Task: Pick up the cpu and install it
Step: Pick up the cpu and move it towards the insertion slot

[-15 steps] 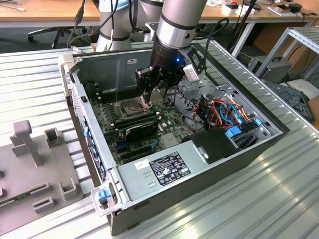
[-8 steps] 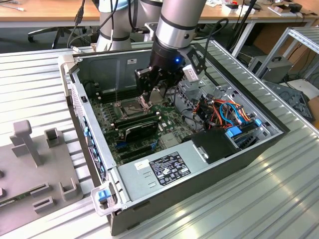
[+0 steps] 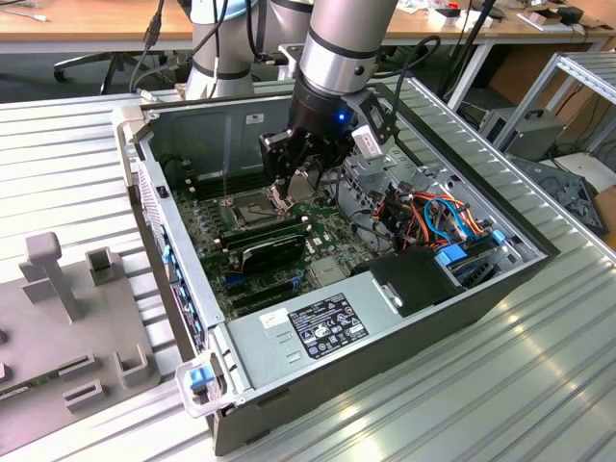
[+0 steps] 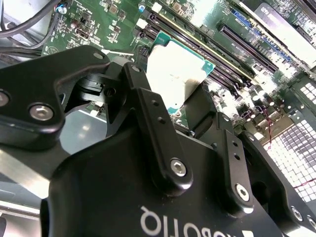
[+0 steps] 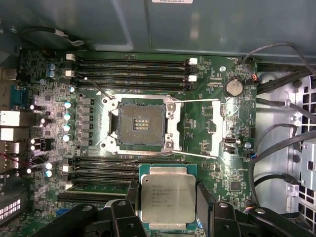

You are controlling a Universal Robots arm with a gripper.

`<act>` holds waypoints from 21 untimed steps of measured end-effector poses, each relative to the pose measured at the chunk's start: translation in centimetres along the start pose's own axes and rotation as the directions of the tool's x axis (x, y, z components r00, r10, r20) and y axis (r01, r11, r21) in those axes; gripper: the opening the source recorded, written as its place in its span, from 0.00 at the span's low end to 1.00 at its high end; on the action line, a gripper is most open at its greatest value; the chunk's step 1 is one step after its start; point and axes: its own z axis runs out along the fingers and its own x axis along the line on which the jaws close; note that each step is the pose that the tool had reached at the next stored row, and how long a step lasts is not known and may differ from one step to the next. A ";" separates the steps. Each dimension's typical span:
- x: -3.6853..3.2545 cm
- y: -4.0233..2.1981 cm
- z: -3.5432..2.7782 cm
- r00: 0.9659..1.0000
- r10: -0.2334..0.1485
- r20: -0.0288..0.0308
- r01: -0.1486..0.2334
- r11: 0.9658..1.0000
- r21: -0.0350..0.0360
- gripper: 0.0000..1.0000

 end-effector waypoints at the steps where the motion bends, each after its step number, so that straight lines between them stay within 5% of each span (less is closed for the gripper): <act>1: 0.03 0.01 0.01 1.000 0.000 0.000 0.000 1.000 0.000 0.55; 14: 0.64 0.58 0.21 1.000 0.000 0.000 0.000 1.000 0.000 0.55; 21: 0.62 1.75 0.38 1.000 0.000 0.000 0.000 1.000 0.000 0.55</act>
